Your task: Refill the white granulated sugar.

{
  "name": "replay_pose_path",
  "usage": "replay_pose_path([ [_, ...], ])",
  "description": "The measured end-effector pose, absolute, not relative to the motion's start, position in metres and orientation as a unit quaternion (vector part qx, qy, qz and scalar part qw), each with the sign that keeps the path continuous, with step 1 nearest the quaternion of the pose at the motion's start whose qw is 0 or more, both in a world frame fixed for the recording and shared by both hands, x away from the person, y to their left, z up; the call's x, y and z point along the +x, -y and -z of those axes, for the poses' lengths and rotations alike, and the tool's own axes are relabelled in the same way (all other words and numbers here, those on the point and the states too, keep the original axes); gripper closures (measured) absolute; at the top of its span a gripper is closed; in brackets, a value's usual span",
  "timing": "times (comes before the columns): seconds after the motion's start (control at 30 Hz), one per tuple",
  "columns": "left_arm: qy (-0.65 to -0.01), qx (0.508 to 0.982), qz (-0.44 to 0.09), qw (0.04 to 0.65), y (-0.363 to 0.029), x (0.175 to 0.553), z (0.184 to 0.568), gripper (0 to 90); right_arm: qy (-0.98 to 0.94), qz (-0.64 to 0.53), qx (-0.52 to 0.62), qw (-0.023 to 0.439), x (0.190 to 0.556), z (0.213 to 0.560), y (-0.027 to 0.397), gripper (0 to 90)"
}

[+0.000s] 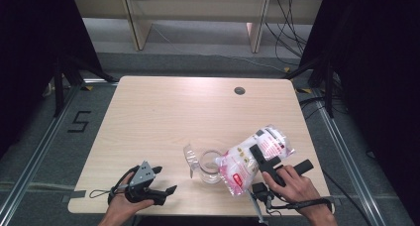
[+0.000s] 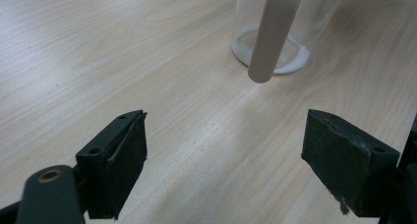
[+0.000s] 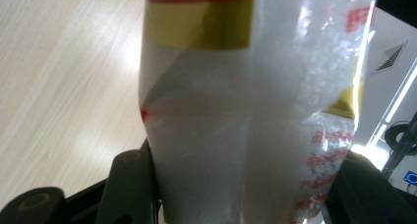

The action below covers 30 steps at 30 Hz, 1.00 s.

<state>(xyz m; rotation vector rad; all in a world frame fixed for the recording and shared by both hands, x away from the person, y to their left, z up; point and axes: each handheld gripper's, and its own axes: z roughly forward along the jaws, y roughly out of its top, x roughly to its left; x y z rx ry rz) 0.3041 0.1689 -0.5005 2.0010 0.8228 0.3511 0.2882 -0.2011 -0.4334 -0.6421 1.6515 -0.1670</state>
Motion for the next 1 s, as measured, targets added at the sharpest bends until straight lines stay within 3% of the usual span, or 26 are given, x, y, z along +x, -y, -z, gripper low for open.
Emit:
replay_pose_path([
  [1.0,-0.335,0.809,-0.141,0.462,-0.1696,0.3057,0.5024,16.8,-0.725,0.091,-0.296,0.616,0.2899,0.4298,0.2005,50.8],
])
